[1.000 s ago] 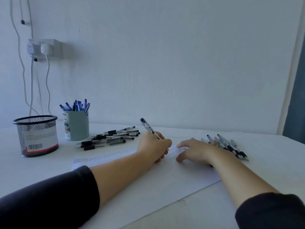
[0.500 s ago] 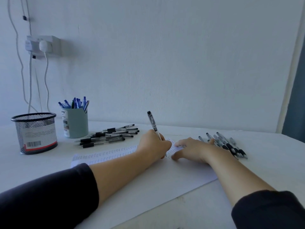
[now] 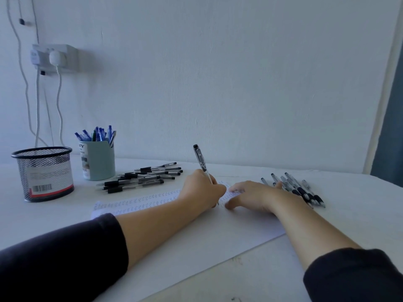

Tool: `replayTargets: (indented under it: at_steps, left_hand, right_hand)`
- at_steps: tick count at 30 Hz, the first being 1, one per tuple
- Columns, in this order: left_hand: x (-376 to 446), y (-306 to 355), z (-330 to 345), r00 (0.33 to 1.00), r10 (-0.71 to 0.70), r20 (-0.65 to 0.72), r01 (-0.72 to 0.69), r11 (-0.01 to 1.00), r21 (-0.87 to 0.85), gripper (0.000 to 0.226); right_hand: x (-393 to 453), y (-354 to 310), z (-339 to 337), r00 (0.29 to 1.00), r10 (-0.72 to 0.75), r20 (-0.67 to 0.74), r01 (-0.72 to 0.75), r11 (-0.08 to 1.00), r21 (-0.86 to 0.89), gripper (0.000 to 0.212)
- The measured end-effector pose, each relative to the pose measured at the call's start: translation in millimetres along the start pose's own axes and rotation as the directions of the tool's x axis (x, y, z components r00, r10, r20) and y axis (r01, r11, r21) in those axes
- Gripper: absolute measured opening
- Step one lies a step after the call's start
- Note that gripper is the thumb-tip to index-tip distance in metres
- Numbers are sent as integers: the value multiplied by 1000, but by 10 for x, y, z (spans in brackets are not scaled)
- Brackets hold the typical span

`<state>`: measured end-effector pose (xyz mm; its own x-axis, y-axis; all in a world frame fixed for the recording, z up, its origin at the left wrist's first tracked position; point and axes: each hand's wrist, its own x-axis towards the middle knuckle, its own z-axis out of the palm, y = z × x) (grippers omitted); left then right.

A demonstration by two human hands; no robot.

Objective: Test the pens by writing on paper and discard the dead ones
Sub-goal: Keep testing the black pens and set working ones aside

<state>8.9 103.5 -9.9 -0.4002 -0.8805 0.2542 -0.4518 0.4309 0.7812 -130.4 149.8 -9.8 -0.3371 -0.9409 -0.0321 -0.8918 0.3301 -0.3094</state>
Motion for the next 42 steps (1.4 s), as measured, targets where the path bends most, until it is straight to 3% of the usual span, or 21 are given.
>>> replayTargets:
  at_steps: [42]
  left_hand:
    - [-30, 11, 27, 998, 62, 28, -64, 996, 63, 11]
  right_hand:
    - [31, 60, -13, 1000, -23, 16, 22, 997, 74, 54]
